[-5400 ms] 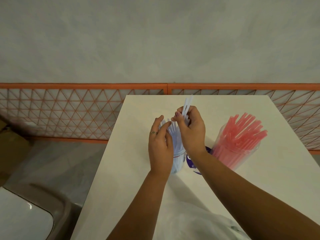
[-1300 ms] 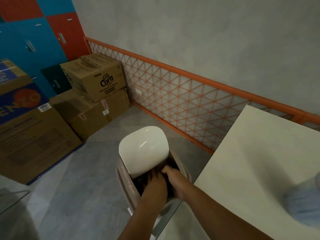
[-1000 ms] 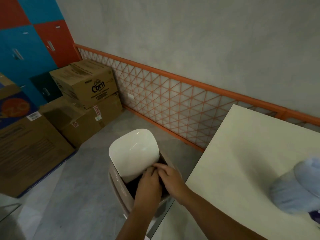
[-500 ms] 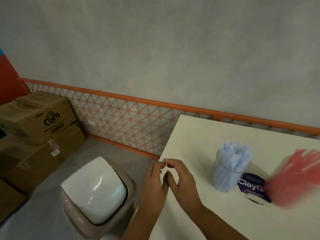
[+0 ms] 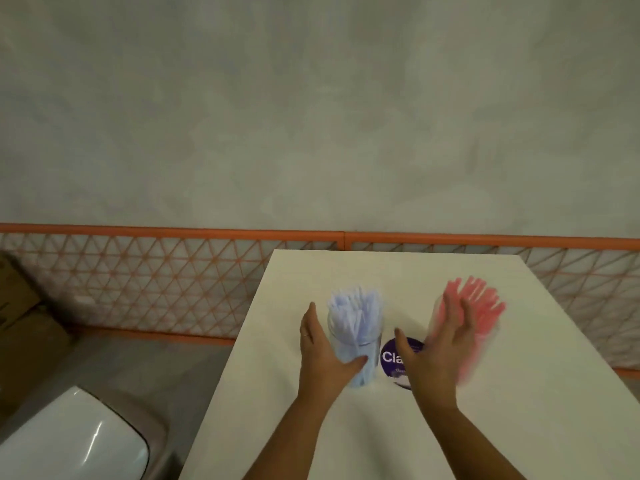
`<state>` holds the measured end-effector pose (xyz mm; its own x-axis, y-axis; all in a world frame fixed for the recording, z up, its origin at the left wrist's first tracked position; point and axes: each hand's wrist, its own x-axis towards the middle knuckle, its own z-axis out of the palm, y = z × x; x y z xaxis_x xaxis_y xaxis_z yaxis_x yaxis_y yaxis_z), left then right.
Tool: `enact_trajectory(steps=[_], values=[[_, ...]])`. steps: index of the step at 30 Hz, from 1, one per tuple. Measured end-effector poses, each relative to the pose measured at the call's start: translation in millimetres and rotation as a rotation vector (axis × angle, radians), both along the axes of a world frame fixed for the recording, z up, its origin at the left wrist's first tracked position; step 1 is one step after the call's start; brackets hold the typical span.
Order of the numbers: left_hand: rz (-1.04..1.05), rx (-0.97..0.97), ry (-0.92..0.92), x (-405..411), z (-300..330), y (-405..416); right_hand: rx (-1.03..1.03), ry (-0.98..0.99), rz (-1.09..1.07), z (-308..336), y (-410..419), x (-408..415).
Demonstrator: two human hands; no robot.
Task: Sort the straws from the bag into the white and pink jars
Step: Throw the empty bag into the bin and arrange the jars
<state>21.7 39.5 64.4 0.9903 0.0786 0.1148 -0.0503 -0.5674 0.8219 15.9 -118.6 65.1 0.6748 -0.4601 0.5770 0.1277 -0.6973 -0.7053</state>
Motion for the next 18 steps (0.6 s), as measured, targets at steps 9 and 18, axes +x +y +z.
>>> enact_trajectory(steps=[9,18], values=[[0.008,-0.173,0.059,24.6,-26.6,-29.3,0.084,0.196,-0.166,-40.0,-59.9,24.2],[0.078,-0.254,-0.010,41.2,-37.7,-34.6,0.537,0.165,-0.001,-36.5,-70.3,32.6]])
